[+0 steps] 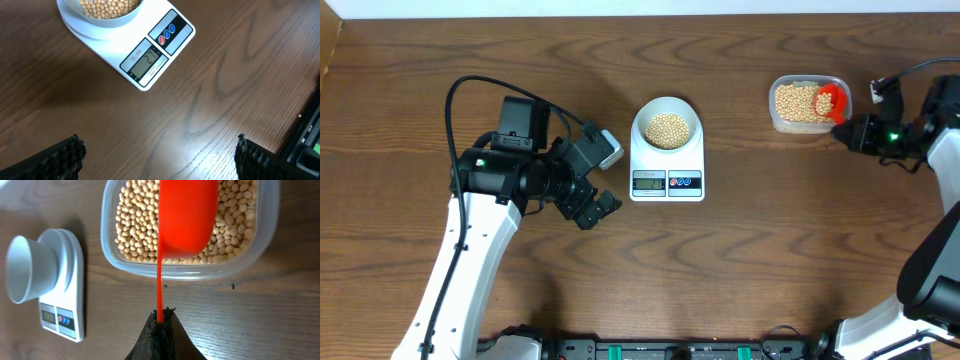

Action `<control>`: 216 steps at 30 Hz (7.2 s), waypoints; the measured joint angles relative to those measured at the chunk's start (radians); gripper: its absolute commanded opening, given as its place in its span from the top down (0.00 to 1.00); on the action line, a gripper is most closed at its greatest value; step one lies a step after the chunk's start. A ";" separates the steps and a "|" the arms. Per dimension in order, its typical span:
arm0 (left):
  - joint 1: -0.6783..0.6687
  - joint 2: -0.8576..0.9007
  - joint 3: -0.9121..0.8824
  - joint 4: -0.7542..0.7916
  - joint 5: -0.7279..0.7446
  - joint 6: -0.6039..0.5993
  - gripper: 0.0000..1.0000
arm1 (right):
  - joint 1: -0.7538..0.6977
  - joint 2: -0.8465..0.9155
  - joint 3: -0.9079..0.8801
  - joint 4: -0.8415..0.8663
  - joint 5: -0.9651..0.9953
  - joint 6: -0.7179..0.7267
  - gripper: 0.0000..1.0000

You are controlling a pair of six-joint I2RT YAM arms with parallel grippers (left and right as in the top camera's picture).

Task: Scoop item into bowl and weigh 50g on scale
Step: 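Dip the red scoop into the soybeans and scoop another load, then lift the filled red scoop and move it left over the bowl, then tip the red scoop to pour soybeans into the white bowl, then carry the empty red scoop right back to the soybean tub, then dip the red scoop into the tub and scoop a small load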

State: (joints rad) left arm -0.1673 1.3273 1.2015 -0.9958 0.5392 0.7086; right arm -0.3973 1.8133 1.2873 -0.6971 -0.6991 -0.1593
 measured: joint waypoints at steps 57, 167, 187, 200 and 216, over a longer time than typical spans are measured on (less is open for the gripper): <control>0.000 0.000 0.000 0.000 0.000 0.000 0.02 | 0.292 0.000 0.000 0.117 -0.360 0.050 0.99; 0.000 0.000 0.000 0.000 0.000 0.000 0.02 | 0.659 -0.142 -0.001 0.238 0.405 -0.424 0.99; 0.000 0.000 0.000 0.000 0.000 0.000 0.02 | 0.227 -0.226 -0.007 0.051 0.496 -0.318 0.99; 0.000 0.000 0.000 0.000 0.000 0.000 0.02 | 0.209 -0.133 -0.047 0.053 0.496 -0.275 0.99; 0.000 0.000 0.000 0.000 0.000 0.000 0.02 | 0.209 -0.075 -0.052 0.103 0.607 -0.200 0.99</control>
State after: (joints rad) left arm -0.1673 1.3273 1.2015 -0.9958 0.5392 0.7082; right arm -0.1886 1.7386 1.2354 -0.5938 -0.0917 -0.3588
